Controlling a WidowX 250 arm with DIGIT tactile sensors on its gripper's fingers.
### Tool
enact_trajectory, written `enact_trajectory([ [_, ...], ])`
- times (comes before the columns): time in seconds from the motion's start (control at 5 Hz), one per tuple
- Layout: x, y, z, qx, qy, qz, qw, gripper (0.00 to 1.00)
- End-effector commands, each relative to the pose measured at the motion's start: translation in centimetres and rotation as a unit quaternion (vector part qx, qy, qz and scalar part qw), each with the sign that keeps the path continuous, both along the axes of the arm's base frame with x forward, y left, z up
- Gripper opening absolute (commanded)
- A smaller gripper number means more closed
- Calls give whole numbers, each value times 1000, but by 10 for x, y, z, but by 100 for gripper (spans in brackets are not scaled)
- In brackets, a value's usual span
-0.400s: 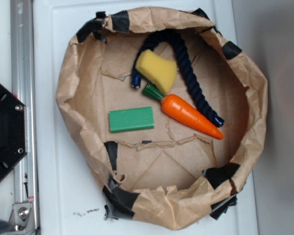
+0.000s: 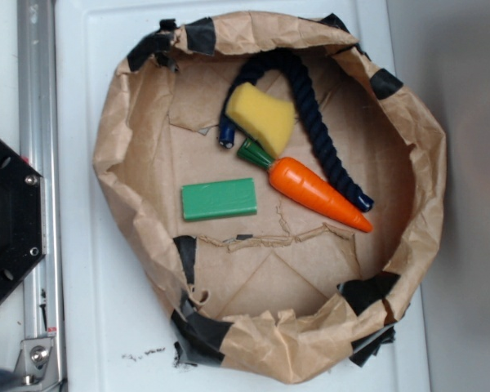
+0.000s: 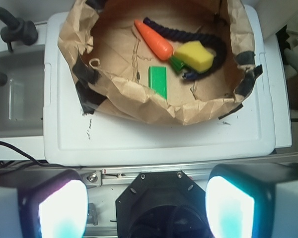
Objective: Grab the carrot.
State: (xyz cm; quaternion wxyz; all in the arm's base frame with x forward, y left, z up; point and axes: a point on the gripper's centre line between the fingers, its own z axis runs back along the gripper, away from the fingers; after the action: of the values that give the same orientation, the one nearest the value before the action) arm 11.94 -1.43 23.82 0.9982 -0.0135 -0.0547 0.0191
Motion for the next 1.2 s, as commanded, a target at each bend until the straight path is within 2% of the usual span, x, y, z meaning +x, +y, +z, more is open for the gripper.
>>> enact_trajectory([
  [0.0,83,-11,-49,60,-64,-186,979,100],
  [0.2,115,3,-85,65,-38,-190,979,100],
  [0.4,136,22,-117,20,-3,-200,980,100],
  [0.6,153,36,-133,-4,19,-196,980,100],
  [0.8,157,47,-125,-31,10,-191,981,100],
  [1.0,156,52,-102,-36,-17,-186,982,100],
])
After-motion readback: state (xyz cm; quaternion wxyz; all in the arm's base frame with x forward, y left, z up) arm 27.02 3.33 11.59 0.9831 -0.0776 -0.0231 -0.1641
